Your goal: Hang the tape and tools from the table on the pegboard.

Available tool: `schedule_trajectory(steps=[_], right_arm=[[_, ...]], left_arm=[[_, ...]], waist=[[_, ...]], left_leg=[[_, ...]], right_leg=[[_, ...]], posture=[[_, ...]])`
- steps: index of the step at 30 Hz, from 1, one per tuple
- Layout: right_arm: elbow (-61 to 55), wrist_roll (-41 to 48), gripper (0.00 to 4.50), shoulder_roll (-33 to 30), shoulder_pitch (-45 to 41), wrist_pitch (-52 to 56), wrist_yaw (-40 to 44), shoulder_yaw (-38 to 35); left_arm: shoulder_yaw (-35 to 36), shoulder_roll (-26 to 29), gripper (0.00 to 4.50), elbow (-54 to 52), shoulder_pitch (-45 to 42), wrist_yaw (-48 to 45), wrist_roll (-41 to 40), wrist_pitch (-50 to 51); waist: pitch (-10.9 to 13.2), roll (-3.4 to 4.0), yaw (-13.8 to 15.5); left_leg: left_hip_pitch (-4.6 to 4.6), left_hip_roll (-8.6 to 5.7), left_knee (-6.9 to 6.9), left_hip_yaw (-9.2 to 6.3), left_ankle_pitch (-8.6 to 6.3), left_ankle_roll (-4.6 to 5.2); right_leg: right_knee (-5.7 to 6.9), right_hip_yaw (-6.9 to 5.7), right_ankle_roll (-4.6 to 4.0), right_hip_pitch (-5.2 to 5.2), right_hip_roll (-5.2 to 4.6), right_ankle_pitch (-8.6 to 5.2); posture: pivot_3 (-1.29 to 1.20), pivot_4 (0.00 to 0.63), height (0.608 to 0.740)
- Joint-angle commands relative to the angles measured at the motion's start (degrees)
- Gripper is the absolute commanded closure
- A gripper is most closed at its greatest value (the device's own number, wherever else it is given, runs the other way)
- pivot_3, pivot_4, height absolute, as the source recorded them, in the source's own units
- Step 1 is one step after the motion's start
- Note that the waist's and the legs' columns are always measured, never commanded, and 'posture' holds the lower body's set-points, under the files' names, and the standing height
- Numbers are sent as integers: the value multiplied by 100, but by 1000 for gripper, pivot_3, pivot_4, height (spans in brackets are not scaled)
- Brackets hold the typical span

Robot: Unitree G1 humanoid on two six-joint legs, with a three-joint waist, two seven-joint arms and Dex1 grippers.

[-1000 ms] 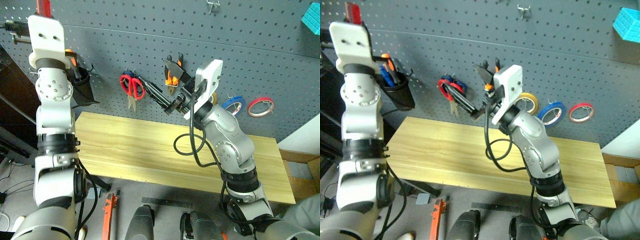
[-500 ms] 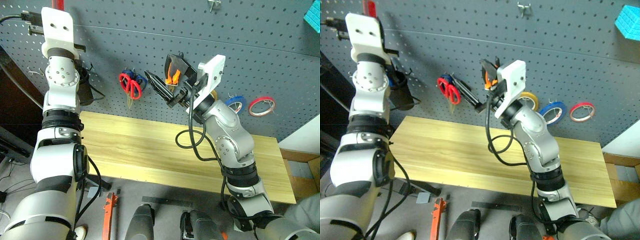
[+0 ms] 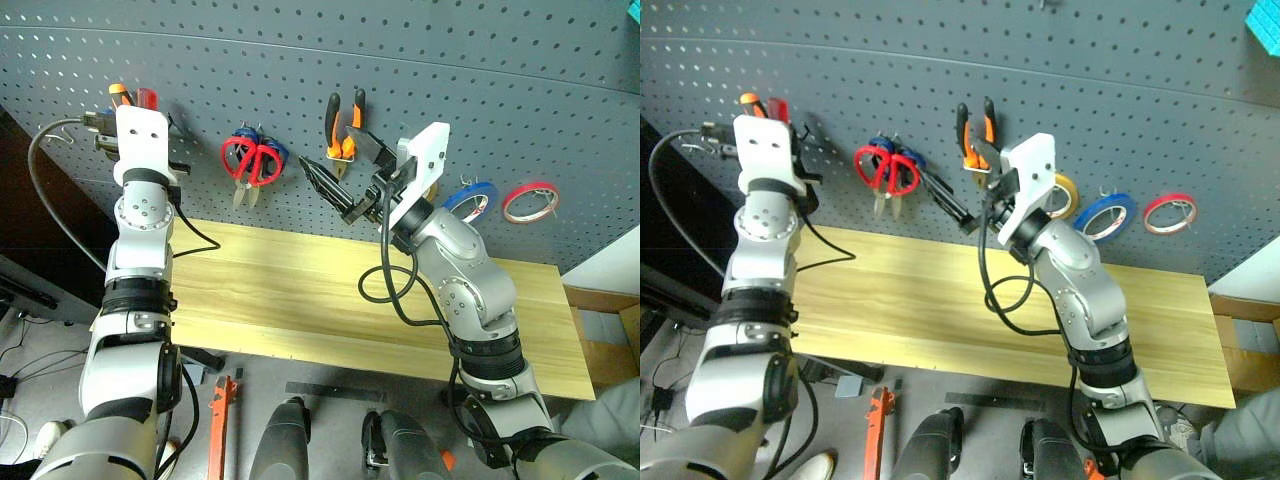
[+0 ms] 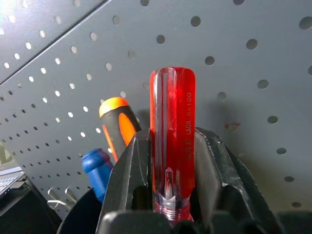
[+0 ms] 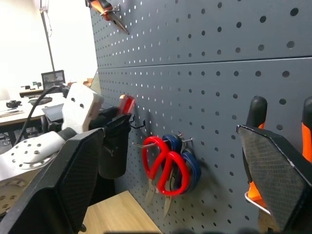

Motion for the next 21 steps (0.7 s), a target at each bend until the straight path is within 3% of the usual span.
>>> schedule_trajectory(steps=[1, 10, 16, 21], right_arm=[[-333, 81, 0, -25, 30, 8, 20, -63], [-281, 36, 0, -106, 9, -42, 80, -70], [-406, 5, 0, -333, 41, -21, 104, -165], [-1091, 46, 0, -814, 417, 448, 1, -312]], left_arm=[[172, 53, 2953, -705, 156, 91, -47, 265], [282, -21, 54, -889, 131, 47, -198, 650], [547, -103, 54, -1407, 294, -27, -546, 1286], [613, -380, 54, -3004, 776, -188, -1007, 2470]], waist=[[1, 1, 2], [1, 1, 16], [-1, -2, 12], [-21, -9, 11]], left_leg=[[0, 0, 0, 0, 0, 0], [2, -2, 1, -2, 0, 0], [1, -1, 1, -2, 1, -1], [-1, -3, 2, -1, 12, -20]], right_leg=[[1, -1, 0, 0, 0, 0], [3, -10, 0, 4, 0, 0], [3, -10, 0, 3, 0, 0], [1, -7, 0, 3, -5, 0]], posture=[[207, 263, 740], [200, 245, 740], [184, 207, 740], [172, 153, 740]])
